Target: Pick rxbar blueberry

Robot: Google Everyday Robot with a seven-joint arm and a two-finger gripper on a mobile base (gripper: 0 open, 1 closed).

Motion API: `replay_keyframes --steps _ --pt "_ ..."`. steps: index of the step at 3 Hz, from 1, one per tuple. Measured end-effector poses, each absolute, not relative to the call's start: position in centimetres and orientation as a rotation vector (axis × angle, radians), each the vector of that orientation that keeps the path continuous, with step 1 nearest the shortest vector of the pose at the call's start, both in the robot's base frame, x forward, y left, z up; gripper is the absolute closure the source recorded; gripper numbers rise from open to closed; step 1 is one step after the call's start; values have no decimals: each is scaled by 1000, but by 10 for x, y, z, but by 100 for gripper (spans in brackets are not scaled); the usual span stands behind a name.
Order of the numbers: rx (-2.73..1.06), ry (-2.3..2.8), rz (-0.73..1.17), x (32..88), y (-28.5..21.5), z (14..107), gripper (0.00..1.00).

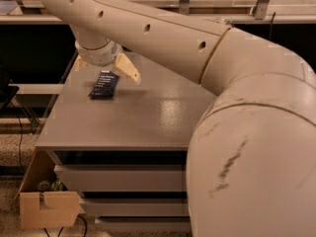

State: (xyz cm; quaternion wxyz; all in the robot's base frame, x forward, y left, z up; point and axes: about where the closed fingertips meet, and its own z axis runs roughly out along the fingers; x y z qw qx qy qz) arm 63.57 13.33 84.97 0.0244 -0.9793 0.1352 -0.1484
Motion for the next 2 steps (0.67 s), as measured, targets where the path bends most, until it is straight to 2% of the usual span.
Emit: replay_keyframes --steps 1,2 --pt "-3060 387 -437 636 139 839 0" --pt "-3076 363 -401 639 143 831 19"
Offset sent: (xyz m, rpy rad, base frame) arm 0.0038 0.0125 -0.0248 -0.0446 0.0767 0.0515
